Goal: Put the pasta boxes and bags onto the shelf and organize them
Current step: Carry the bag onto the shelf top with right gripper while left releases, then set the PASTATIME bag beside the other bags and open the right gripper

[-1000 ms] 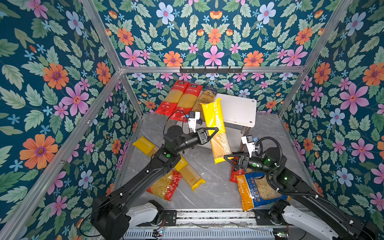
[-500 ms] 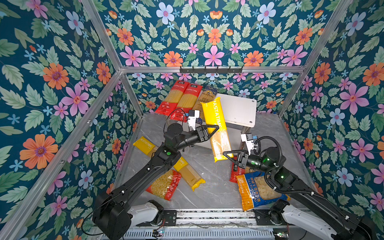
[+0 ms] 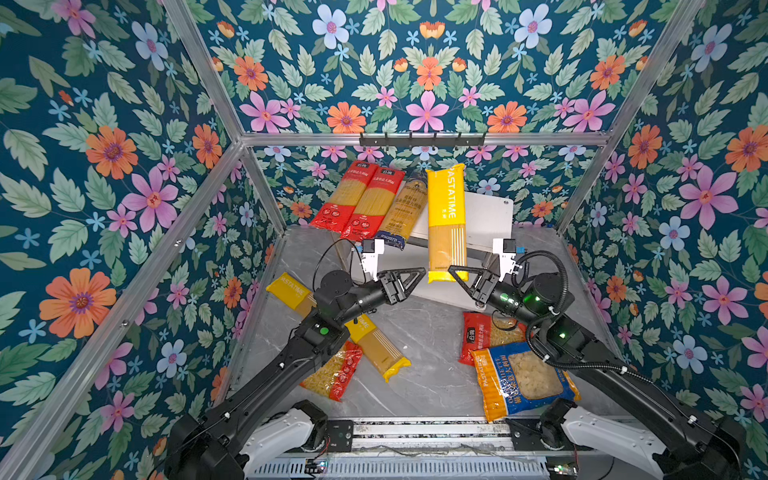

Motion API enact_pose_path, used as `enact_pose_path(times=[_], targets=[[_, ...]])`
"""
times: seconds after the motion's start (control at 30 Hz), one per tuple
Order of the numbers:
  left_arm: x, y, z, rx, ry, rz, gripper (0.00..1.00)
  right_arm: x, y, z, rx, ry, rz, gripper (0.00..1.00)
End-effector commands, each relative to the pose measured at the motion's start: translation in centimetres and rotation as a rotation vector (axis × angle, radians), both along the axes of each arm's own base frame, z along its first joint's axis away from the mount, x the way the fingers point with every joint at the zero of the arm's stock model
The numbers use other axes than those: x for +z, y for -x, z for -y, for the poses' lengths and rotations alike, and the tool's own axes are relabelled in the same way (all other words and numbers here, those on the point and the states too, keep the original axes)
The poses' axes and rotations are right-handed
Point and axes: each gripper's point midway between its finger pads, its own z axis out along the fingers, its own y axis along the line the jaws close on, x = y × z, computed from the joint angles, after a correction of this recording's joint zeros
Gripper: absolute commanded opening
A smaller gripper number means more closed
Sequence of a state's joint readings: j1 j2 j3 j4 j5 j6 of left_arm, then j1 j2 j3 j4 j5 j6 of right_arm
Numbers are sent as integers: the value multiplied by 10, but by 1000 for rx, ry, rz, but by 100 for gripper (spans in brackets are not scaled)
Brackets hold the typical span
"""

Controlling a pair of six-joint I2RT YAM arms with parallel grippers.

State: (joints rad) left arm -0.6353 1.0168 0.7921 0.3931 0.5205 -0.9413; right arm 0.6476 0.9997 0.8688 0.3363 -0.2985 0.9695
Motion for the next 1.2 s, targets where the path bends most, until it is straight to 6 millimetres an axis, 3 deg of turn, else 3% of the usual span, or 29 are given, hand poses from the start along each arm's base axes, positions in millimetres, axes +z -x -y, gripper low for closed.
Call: enact_pose_path(times=[0.0,0.23,0.4,0.6,0.77,0.93,1.17], targets=[[-10,2,-6,28,-10,13,65,51,-13,15,-109,-162,86,5],[-76,0,-24,121,-140,-77,65,56,-45,10,-187,-273,-18,5],[-107,1,-30,145,-180,-127,64,58,-58,-2,-236,-318,-44,11],[-113,1,-31,148,-191,-131,64,56,-70,-19,-239,-335,-71,31],[-116,0,-30,147,-205,-129,64,47,-70,-19,-246,-302,-97,45],[-120,-2,-27,139,-214,-131,64,32,-68,-18,-257,-246,-144,44],[-121,-3,-25,131,-217,-127,64,15,-71,-29,-230,-210,-193,30]])
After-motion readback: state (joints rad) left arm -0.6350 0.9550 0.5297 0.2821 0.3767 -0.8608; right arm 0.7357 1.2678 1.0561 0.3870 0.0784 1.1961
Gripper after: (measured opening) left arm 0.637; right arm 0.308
